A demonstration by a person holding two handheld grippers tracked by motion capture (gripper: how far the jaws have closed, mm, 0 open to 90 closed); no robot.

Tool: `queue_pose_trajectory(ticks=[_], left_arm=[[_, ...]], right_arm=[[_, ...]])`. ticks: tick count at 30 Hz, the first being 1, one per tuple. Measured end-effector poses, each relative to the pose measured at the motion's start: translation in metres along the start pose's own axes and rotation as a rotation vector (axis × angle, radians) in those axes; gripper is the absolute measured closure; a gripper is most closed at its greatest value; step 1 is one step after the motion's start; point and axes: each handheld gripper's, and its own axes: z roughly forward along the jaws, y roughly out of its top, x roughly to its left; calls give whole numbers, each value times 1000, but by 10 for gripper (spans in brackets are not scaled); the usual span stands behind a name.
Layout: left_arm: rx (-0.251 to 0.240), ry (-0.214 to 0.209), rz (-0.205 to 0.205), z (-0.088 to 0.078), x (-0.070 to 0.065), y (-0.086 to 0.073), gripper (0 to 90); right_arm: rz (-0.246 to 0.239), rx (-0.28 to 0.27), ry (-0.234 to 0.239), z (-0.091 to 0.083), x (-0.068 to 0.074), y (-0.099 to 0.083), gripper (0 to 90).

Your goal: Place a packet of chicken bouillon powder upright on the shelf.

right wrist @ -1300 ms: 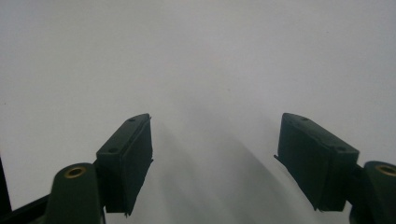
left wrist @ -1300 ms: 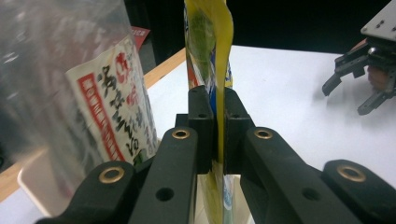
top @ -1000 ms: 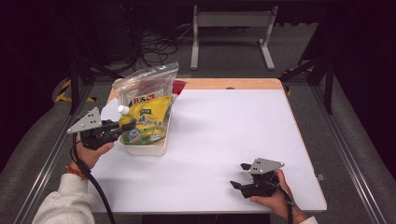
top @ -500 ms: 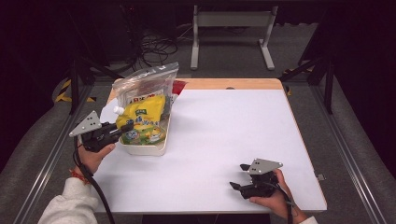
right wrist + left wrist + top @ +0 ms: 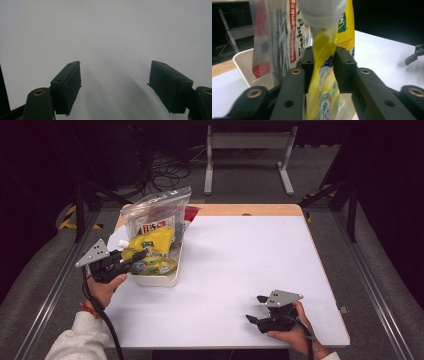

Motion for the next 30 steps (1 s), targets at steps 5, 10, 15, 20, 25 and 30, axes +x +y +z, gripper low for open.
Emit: queue_pose_trajectory(ticks=[5,10,15,20,25,30], left_arm=[[28,13,29,5,-6,2,857],[39,21,21,7,-6,0,871],[45,27,12,8,-6,-4,882],[49,30,-9,6,-4,-9,883],[59,30,-20,6,-2,-15,882],[64,31,-18,6,-2,-16,882]], right_arm=[[0,-3,-5,0,0,0,262],[2,-12,-7,-1,0,1,264],[-4,-7,-5,0,0,1,264],[-7,-5,-1,0,1,2,264],[-10,-6,-1,1,1,3,263],[-12,-5,3,1,0,3,262]])
